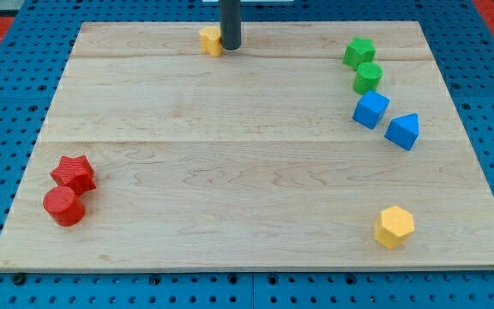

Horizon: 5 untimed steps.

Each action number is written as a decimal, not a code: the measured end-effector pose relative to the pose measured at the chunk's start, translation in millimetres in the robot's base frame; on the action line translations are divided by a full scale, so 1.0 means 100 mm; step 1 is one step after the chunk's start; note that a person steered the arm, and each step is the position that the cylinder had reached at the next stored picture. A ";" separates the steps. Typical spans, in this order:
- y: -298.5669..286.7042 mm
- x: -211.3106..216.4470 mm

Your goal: Push the yellow hexagon diagonally below the blue cube

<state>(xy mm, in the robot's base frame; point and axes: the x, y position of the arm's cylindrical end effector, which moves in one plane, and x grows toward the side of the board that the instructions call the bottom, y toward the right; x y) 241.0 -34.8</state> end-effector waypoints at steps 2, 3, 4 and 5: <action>0.53 0.67; 0.85 1.69; 1.47 2.33; 2.68 2.72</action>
<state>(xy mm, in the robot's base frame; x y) 513.2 233.3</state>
